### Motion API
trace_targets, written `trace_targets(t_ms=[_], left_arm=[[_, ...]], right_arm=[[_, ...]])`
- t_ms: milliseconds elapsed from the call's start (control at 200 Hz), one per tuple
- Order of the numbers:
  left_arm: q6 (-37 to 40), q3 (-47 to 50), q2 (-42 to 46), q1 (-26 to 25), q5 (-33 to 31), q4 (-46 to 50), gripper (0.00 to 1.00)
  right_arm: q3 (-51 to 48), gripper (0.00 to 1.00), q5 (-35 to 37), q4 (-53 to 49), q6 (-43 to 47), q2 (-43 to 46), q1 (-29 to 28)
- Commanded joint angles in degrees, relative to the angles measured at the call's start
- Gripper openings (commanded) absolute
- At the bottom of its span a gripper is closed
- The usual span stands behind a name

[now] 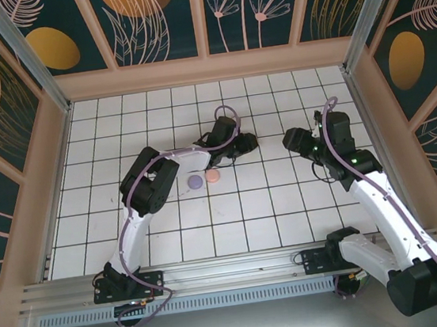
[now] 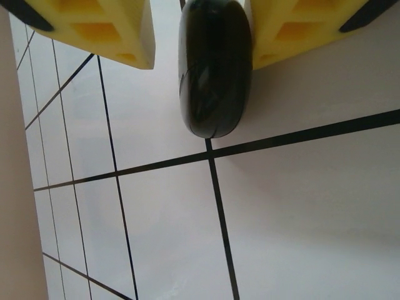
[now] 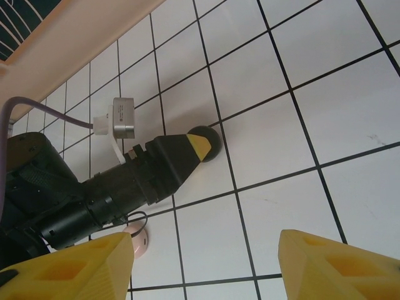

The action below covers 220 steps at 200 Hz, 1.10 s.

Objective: Insert wireless bluetooth earbuds into charging case

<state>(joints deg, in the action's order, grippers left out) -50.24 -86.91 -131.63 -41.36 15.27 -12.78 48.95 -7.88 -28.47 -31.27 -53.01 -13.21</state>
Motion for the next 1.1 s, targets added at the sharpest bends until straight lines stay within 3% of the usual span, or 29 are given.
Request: trace_targets(t_ms=[0,566,1096], left_arm=[[2.3,-1.1,1.3,0.4,-4.5,6.7,0.46],[13.7,-2.1,14.7,0.4,-13.4,9.0,0.5],[23.9,17.0,36.3,0.4,-20.5,1.8,0.56]], right_arm=[[0.6,0.63,-2.3,-0.8,1.7,0.6,0.8],[1.9,0.65,-4.2,-4.5,2.8,-1.5,1.9],[-2.3,0.66,-5.1,-1.5,3.8,0.8,-0.4]])
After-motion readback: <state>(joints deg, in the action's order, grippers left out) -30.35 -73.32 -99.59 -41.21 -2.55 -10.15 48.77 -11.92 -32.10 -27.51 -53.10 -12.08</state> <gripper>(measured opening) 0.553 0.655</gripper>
